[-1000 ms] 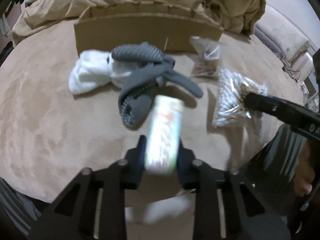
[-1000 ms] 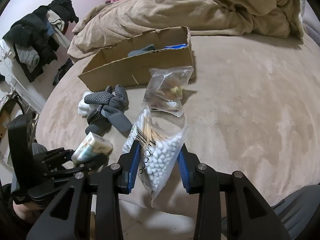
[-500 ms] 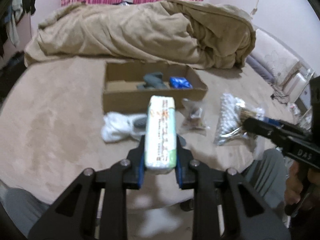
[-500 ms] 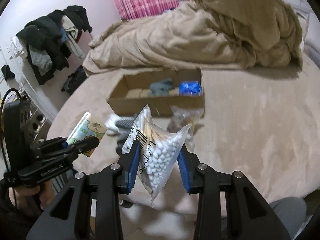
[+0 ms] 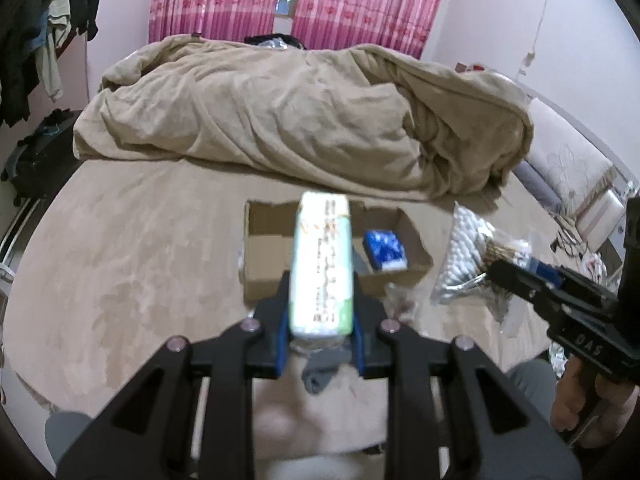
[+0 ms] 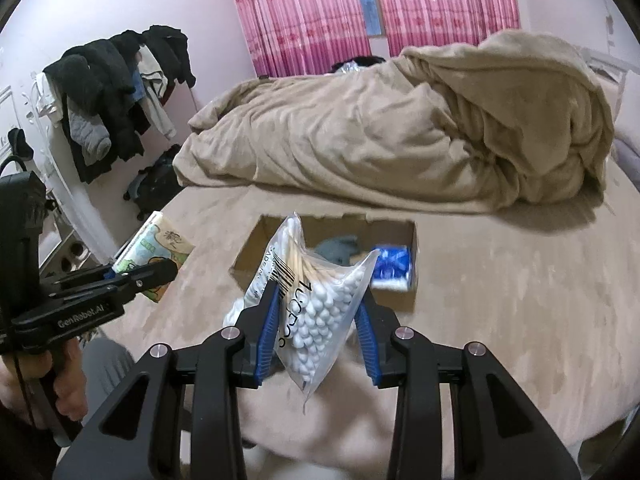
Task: Organize objects
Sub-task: 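Carry both items over the box, lower them in and open both tools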
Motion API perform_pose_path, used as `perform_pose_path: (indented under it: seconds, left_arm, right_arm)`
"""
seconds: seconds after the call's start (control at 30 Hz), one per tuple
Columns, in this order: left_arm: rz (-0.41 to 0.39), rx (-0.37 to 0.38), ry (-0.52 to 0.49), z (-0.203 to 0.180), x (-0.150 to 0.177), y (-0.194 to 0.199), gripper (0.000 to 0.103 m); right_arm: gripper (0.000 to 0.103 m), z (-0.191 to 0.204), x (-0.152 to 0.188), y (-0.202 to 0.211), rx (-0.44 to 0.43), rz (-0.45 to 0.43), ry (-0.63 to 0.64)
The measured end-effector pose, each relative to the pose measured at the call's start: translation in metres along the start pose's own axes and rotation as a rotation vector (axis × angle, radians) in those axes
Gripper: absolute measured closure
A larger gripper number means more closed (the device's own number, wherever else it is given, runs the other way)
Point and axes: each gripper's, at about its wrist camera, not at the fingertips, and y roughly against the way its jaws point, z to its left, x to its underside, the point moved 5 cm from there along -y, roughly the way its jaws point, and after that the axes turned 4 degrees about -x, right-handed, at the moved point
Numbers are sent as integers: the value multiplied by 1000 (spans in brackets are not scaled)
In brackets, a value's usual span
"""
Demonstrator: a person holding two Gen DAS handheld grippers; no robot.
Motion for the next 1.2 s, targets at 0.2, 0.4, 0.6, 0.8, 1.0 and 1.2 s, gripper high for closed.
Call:
perform_pose_path:
  seconds: [0.2, 0.4, 0.6, 0.8, 1.0, 1.2]
  left_arm:
    - [1, -29, -11, 8, -18, -46, 78]
    - [51, -59, -10, 13, -14, -97, 78]
    - [81, -64, -20, 14, -14, -138, 77]
    - [114, -72, -27, 14, -15, -167, 76]
    - [127, -78, -29, 12, -12, -175, 69]
    - [102, -78, -31, 9, -12, -148, 68]
  right_arm:
    - [65, -24, -18, -52, 27, 8, 16]
    - [65, -45, -16, -111, 50, 68, -3]
    - [65, -55, -8, -145, 49, 115, -33]
    - [65, -60, 0, -164, 48, 142, -53]
    - [59, -62, 2, -169, 88, 147, -38]
    - [35, -61, 0, -149, 118, 97, -24]
